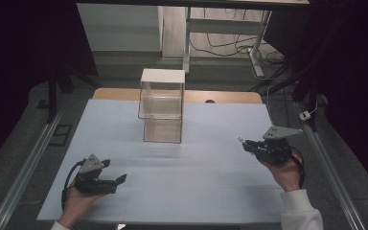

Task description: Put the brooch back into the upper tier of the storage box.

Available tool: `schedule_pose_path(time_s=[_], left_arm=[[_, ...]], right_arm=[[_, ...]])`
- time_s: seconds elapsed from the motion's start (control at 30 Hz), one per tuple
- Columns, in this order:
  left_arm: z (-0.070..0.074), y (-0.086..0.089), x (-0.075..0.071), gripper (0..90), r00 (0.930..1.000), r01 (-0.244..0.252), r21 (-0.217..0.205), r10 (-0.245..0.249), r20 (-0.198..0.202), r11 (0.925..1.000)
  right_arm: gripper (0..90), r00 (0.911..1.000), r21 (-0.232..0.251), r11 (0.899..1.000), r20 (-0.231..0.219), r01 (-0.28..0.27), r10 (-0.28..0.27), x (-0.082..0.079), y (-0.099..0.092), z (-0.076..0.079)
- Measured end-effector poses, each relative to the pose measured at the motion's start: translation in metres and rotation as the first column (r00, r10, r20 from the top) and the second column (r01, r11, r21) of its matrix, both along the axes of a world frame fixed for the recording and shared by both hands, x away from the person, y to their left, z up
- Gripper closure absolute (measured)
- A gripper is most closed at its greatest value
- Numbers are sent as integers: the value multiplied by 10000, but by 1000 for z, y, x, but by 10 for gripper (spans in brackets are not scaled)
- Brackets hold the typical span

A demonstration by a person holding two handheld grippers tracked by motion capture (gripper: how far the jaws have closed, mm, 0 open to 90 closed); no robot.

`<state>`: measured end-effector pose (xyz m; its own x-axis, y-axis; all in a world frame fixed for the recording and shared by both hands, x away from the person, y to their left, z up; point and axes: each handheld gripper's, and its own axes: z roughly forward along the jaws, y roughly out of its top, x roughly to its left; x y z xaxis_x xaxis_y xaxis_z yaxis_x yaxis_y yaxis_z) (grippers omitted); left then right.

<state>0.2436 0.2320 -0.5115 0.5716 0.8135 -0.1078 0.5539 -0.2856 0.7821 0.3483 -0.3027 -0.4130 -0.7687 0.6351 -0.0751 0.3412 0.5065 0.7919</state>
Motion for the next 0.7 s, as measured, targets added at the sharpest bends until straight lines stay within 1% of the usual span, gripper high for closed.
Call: schedule_pose_path(time_s=[0.1, 0.17, 0.23, 0.27, 0.33, 0.43, 0.57, 0.6, 0.67, 0.7], left_arm=[[0, 0, 0, 141, 10000, 6, -2, -6, 3, 10000], [0, 0, 0, 141, 10000, 5, 1, -5, 6, 10000], [0, 0, 0, 141, 10000, 17, 8, -17, 11, 10000], [0, 0, 0, 141, 10000, 23, 16, -23, 16, 10000], [0, 0, 0, 141, 10000, 29, 22, -29, 18, 10000], [0, 0, 0, 141, 10000, 24, 12, -24, 9, 10000], [0, -1, 0, 141, 10000, 25, 29, -25, -17, 10000], [0, -1, 0, 141, 10000, 37, 29, -37, -11, 10000], [0, -1, 0, 141, 10000, 46, 30, -46, -1, 10000], [0, -1, 0, 141, 10000, 46, 31, -46, -2, 10000]], right_arm=[[795, 9999, 185, 9998, 87, -65, 63, -1, 3, 1], [795, 9999, 189, 9998, 78, -118, 116, 0, 4, 1], [795, 9997, 261, 9994, 65, -230, 228, -1, 9, 1], [795, 9996, 204, 9994, 57, -277, 276, -1, 11, 2], [795, 9993, 283, 9990, 84, -357, 355, 0, 15, 2], [795, 9989, 231, 9987, 131, -451, 448, -1, 20, 2], [795, 9985, 246, 9984, 216, -517, 511, -1, 24, 3], [795, 9982, 344, 9979, 249, -546, 538, -2, 27, 4], [795, 9982, 325, 9979, 265, -556, 547, -2, 27, 4], [795, 9979, 389, 9976, 305, -578, 566, -2, 29, 4]])
